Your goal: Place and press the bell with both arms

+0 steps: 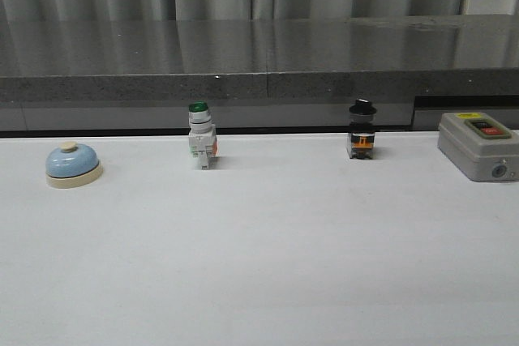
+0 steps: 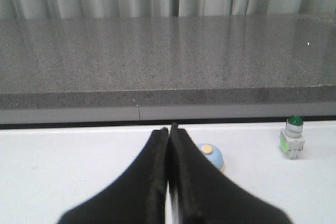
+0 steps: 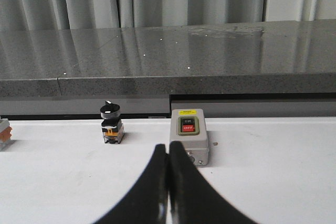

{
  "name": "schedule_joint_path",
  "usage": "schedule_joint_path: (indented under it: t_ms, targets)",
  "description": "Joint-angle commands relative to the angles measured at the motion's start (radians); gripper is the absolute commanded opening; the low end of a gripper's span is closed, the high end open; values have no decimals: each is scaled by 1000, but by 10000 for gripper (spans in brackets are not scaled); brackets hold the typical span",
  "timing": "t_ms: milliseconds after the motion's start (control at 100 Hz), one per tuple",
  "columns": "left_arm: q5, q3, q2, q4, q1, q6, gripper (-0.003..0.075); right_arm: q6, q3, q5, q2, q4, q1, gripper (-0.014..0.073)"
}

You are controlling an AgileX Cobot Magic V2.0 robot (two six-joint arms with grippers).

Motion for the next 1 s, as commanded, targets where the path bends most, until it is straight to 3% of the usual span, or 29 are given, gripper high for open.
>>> schedule_joint_path:
  t_ms: [0,130,270,730,850,930,990]
  targets:
    - [39,-126,100,-18,0,-8,-20,-12,-14,-83,-16,4,-7,-60]
    - [215,-267,237,-41,0,-8,-20,-12,-14,-83,-16,4,-7,-60]
    - [312,-354,355,-79,0,-8,-20,-12,-14,-83,-16,4,-7,-60]
    - [307,-376,526,-87,0,-8,-7,-12,-14,-83,-16,4,-7,-60]
    - [307,-376,528,-87,0,2,125,-12,-14,-83,-16,4,-7,-60]
    - [307,-376,528,-87,0,9,299,-12,-14,-83,-16,4,-7,-60]
    - [307,-376,528,-87,0,39,489,-12,-14,-83,-16,4,-7,-60]
